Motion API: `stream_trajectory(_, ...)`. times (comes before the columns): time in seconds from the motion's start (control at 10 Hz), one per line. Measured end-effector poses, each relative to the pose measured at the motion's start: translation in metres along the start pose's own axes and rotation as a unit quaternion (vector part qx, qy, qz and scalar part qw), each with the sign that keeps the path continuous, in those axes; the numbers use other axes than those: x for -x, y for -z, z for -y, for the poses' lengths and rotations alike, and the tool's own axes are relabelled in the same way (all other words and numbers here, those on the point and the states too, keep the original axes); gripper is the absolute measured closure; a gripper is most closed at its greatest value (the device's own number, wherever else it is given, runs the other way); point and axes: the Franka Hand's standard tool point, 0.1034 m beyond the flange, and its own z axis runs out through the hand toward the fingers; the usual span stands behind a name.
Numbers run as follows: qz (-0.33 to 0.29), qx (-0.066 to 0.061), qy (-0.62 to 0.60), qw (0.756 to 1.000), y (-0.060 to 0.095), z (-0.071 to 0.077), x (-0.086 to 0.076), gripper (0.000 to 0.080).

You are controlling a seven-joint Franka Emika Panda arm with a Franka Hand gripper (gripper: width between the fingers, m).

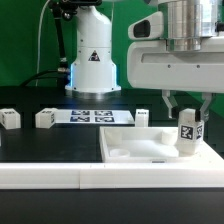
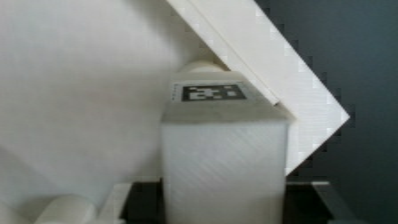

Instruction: Assemble one leg

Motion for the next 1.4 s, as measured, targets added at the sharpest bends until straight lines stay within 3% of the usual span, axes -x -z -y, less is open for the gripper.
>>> stream_trajectory(0.1, 0.001, -0.001, -0.002, 1.0, 0.0, 0.0, 0.0, 0.0511)
stream_trajectory(0.2, 0.001, -0.001, 0.015, 1.0, 0.0, 0.0, 0.001, 0.0435)
stream_trajectory(0.3, 0.001, -0.001, 0.022, 1.0, 0.0, 0.002, 0.003, 0.0269)
stream_trajectory(0.4, 0.001, -0.001, 0.059, 0.998, 0.0, 0.003, 0.004, 0.0269)
stream_trajectory(0.5, 0.001, -0.002, 0.114, 0.993, 0.0, 0.004, 0.004, 0.0175)
stream_trajectory(0.8, -0.005, -0.005, 0.24, 0.971, 0.0, 0.01, 0.009, 0.0154)
stream_trajectory(1.2, -0.012, 0.01, 0.443, 0.896, -0.001, 0.016, 0.018, 0.015)
stream_trajectory(1.4, -0.01, 0.013, 0.511, 0.859, -0.002, 0.01, 0.014, 0.015)
